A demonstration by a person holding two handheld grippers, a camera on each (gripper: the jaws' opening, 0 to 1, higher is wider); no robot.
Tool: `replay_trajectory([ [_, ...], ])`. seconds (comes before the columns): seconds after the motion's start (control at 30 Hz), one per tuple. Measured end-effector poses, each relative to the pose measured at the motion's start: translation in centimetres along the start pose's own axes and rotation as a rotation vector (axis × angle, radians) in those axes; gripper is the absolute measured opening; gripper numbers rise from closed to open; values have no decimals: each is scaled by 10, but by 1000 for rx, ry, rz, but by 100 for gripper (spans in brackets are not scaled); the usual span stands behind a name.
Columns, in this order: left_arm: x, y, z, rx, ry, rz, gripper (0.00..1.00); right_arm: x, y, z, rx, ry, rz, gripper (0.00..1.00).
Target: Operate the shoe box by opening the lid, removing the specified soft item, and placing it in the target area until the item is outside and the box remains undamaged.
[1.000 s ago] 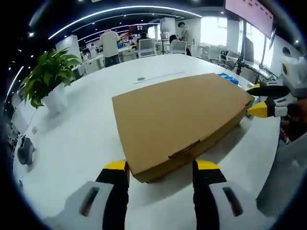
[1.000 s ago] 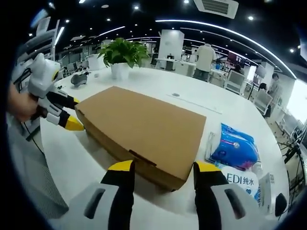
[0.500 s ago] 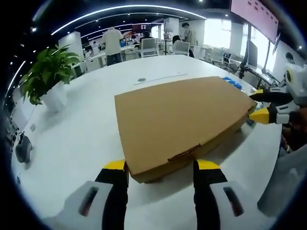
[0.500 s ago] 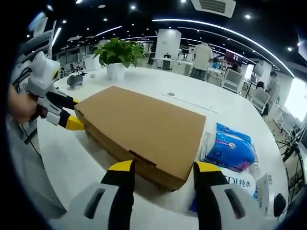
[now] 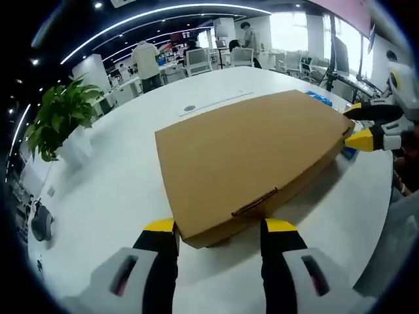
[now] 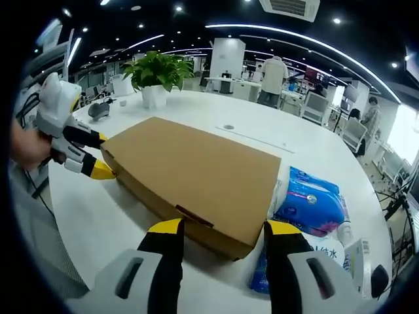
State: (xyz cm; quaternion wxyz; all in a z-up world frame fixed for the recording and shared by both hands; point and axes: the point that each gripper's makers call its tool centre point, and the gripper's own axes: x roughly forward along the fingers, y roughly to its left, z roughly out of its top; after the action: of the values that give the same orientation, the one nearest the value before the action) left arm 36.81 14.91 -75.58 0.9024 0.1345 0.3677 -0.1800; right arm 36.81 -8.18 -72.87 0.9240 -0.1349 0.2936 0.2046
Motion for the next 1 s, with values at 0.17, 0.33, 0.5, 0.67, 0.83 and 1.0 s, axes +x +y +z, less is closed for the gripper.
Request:
replay_trajectory([
  [0.17, 2, -2, 0, -59, 14, -21, 48, 2, -3, 0, -3, 3, 5, 47],
  [0.33, 2, -5, 1, -90, 11, -30, 51, 2, -4, -1, 1, 8, 13, 47],
  [0.5, 5, -5, 5, -97, 10, -38, 51, 5, -8, -2, 14, 18, 10, 47],
  [0.67, 7, -9, 8, -100, 14, -46, 52, 7, -14, 0, 13, 34, 9, 47],
  [0.83, 6, -13, 6, -76, 5, -74, 56, 6, -12, 0, 29, 32, 18, 49],
  [1.0, -1, -9, 5, -68, -3, -80, 55, 1, -8, 1, 33, 30, 26, 51],
])
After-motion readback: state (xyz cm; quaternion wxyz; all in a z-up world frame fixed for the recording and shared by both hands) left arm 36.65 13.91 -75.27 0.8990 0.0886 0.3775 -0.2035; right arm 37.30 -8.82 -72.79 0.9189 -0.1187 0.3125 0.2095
